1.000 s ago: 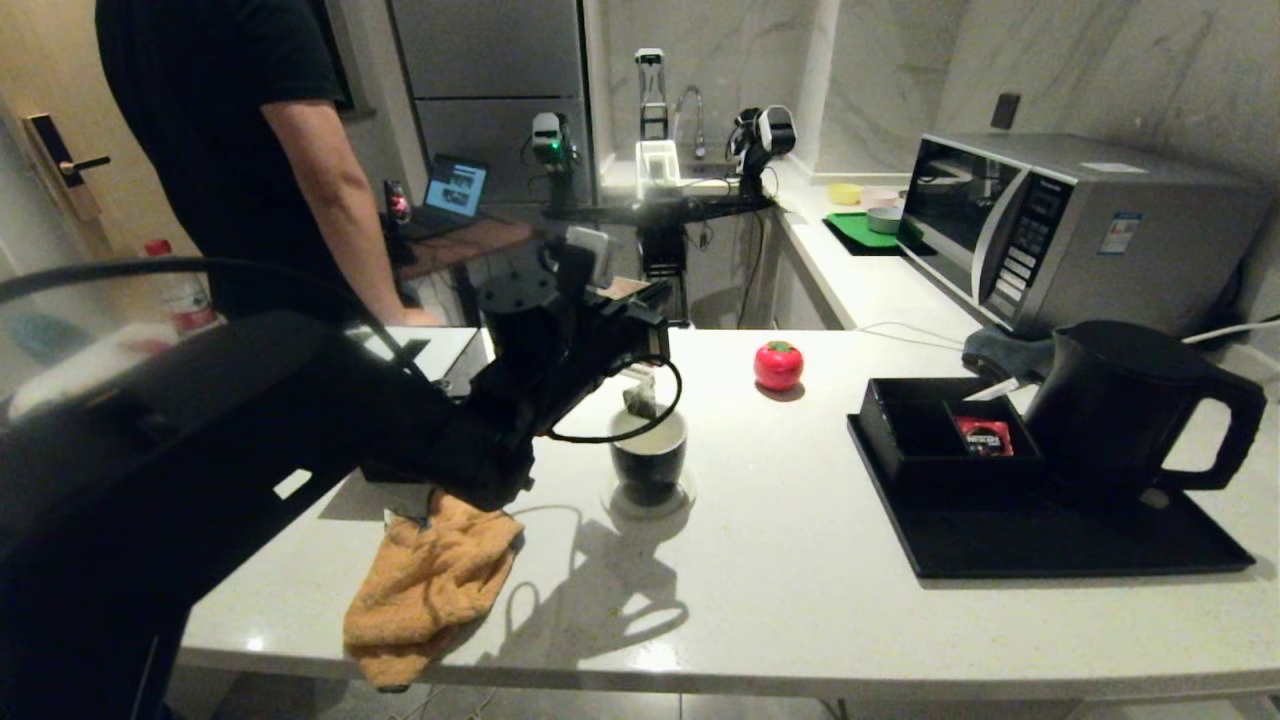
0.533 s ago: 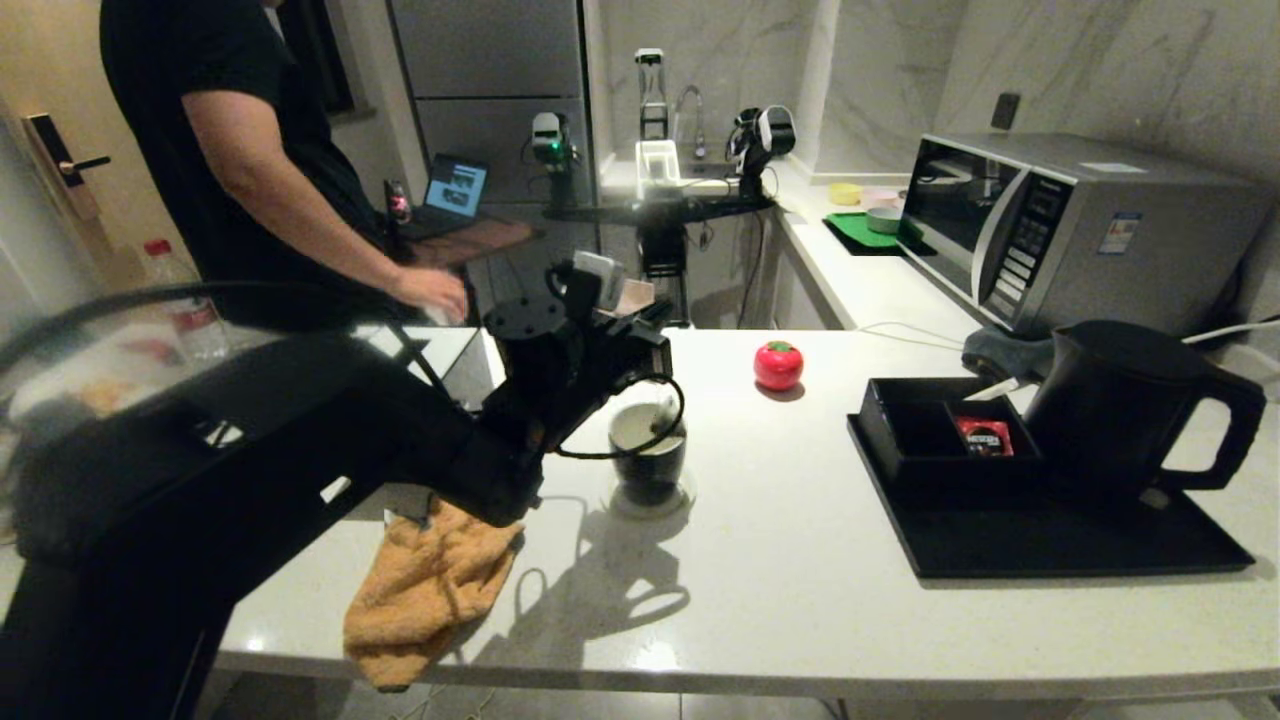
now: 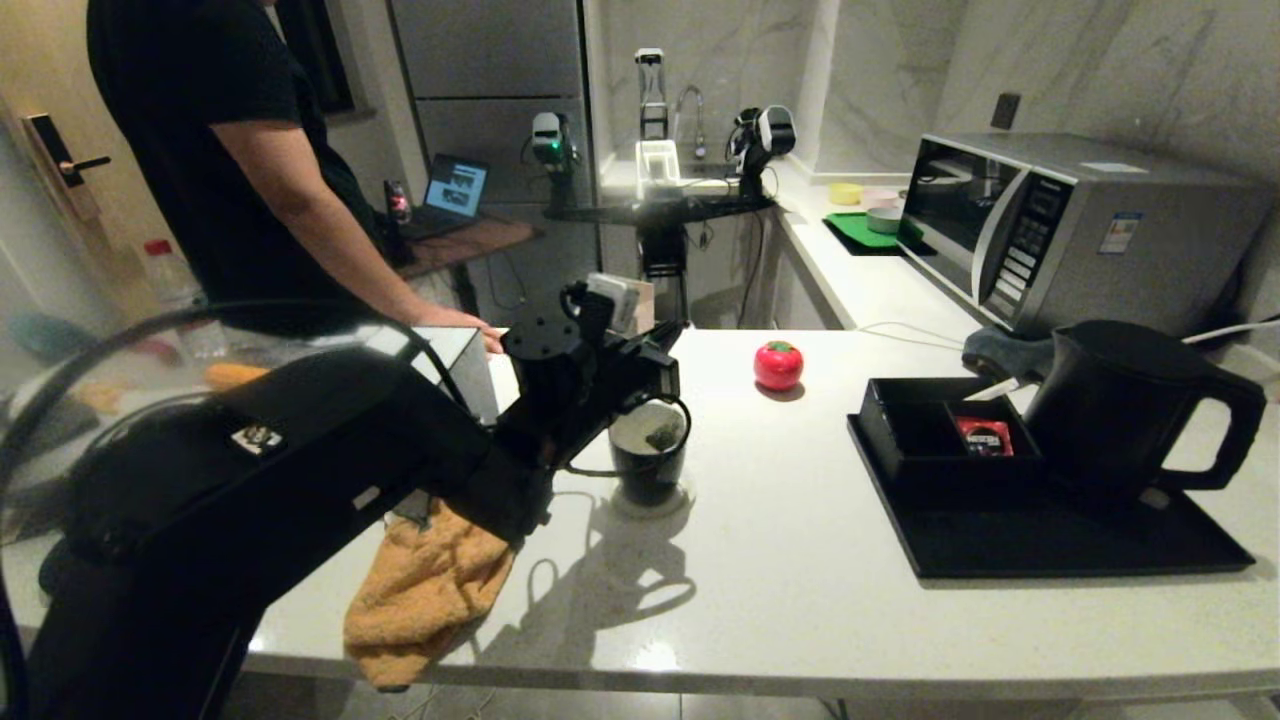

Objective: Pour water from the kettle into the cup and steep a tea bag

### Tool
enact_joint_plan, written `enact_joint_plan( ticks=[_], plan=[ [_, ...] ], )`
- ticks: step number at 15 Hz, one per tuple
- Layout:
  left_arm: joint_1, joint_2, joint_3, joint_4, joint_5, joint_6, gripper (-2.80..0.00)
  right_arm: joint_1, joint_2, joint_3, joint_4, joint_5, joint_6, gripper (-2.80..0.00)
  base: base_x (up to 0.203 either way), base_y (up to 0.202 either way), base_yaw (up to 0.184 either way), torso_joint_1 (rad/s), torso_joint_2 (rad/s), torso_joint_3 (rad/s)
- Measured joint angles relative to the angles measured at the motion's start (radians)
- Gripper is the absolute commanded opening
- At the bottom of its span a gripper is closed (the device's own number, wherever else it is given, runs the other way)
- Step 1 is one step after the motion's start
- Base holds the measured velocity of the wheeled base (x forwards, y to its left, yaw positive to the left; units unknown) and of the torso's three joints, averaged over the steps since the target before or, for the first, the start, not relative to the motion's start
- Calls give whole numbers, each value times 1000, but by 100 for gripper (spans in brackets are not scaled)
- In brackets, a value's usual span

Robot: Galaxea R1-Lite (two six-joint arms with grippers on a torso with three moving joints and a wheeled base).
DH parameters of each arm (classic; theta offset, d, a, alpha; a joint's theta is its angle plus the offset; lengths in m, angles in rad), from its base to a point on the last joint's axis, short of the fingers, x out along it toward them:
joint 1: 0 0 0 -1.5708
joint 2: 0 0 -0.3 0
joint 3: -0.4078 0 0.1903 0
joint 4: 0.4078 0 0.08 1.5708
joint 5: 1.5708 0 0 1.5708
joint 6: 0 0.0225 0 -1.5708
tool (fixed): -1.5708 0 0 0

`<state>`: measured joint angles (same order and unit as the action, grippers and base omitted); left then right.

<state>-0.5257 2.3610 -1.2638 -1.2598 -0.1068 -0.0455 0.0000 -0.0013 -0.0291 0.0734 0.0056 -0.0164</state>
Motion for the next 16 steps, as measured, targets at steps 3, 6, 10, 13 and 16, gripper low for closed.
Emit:
enact_joint_plan(
  ticks=[3,6,10,13,16],
  plan=[
    [-1,32,0,-58,1,-1,-280,0,0,0,0,0,0,-280,0,0,0,0,0,0],
    [0,63,5,-99,1,-1,-280,0,0,0,0,0,0,-280,0,0,0,0,0,0],
    [1,81,66,-150,2,-2,-280,0,0,0,0,0,0,-280,0,0,0,0,0,0],
    [1,85,125,-197,2,-2,-280,0,0,0,0,0,0,-280,0,0,0,0,0,0],
    [7,86,138,-201,1,-1,-280,0,0,0,0,0,0,-280,0,0,0,0,0,0]
  ],
)
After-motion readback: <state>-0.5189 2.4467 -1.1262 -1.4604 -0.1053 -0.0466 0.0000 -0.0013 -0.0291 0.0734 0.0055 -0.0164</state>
